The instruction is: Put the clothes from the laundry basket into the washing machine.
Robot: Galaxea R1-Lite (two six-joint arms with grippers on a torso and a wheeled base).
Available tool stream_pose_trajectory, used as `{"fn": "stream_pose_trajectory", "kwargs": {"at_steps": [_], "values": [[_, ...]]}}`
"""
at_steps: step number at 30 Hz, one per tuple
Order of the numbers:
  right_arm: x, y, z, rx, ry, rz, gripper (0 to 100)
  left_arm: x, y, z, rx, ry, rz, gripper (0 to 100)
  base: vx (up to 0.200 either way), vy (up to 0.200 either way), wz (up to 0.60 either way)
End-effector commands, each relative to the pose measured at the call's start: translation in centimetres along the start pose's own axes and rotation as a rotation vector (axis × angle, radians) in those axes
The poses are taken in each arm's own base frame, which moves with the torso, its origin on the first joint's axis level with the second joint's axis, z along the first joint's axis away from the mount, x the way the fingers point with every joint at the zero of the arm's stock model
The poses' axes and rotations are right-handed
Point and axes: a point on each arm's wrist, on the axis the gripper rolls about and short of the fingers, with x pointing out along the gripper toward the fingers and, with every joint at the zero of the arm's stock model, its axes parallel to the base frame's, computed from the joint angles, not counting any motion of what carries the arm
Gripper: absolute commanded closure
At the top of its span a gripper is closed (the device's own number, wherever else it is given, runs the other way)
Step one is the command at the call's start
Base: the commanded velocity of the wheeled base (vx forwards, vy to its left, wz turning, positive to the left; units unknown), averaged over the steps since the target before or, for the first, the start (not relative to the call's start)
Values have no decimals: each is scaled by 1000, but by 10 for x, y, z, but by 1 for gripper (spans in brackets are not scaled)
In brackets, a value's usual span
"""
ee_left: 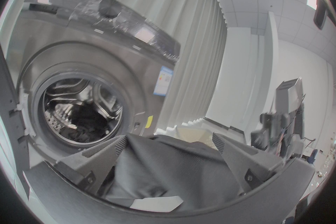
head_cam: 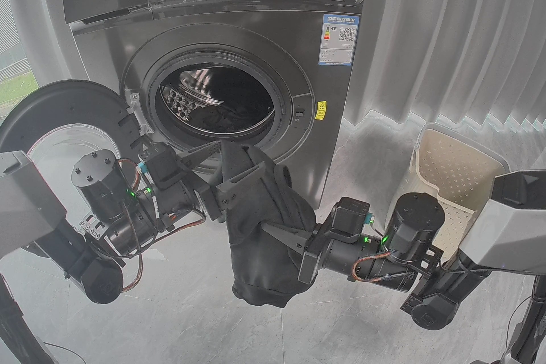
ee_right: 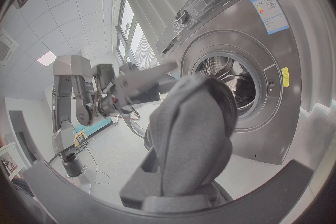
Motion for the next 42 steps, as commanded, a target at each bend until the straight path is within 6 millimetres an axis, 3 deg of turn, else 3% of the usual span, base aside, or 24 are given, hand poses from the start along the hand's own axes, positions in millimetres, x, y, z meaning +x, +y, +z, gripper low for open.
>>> {"fn": "stream_pose_trajectory", "kwargs": {"at_steps": [1,13,25,28,29,37,40,42], "values": [[-2,-3,11,-11,-37,-12,100,-12,14,-34,-44,126,49,0,0,0,0],[1,-13,17,-7,-66,-32,100,-39,-8,-18,-47,137,-36,0,0,0,0],[7,-8,37,-13,-147,-53,100,-67,-24,-34,63,247,-163,0,0,0,0],[7,-7,37,-12,-149,-51,100,-67,-25,-37,62,259,-171,0,0,0,0],[9,-6,38,-12,-157,-46,100,-59,-30,-46,52,280,-199,0,0,0,0],[12,-4,38,-4,-158,-35,100,-24,-20,-52,70,225,-175,0,0,0,0],[12,-4,38,-5,-160,-35,100,-22,-20,-52,73,222,-175,0,0,0,0],[14,1,39,10,-167,-34,100,-8,-18,-56,76,206,-163,0,0,0,0]]}}
